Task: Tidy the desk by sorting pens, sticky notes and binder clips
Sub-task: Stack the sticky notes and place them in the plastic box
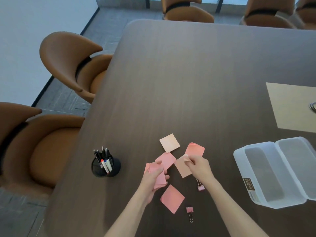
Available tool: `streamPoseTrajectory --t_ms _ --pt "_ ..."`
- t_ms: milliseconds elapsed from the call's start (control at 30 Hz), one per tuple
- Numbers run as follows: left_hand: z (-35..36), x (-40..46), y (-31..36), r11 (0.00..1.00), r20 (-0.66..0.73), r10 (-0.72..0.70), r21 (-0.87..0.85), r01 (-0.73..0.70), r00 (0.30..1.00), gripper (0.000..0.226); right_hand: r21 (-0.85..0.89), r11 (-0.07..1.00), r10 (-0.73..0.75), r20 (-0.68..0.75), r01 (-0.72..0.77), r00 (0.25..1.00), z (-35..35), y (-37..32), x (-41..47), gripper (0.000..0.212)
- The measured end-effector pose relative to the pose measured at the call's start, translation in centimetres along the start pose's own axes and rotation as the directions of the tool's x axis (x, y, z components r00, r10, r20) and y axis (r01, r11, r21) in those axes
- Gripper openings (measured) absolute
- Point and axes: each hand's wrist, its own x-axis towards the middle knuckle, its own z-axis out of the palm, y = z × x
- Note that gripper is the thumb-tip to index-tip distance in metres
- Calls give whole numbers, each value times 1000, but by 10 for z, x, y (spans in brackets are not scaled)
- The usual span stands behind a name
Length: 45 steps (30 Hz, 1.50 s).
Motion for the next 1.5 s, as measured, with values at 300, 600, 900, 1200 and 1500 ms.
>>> streamPoseTrajectory --t_ms 300,600,900,1200,1500 --pt "34 9 6 996 131 80 35 -85 988 58 632 698 278 195 -337 941 -27 -13 -22 27" --pt "45 27 -3 995 108 84 -60 -78 991 53 822 344 307 357 -453 882 6 -28 -49 19" --pt "48 35 1 986 153 43 -167 -17 987 54 655 638 358 212 -404 909 5 -24 -37 16" --pt "44 39 10 980 155 14 -197 16 988 39 -301 953 5 -137 -47 991 -1 34 57 60" --pt "46 38 10 986 90 0 -167 15 996 34 -136 991 -39 -272 2 961 -10 31 63 17"
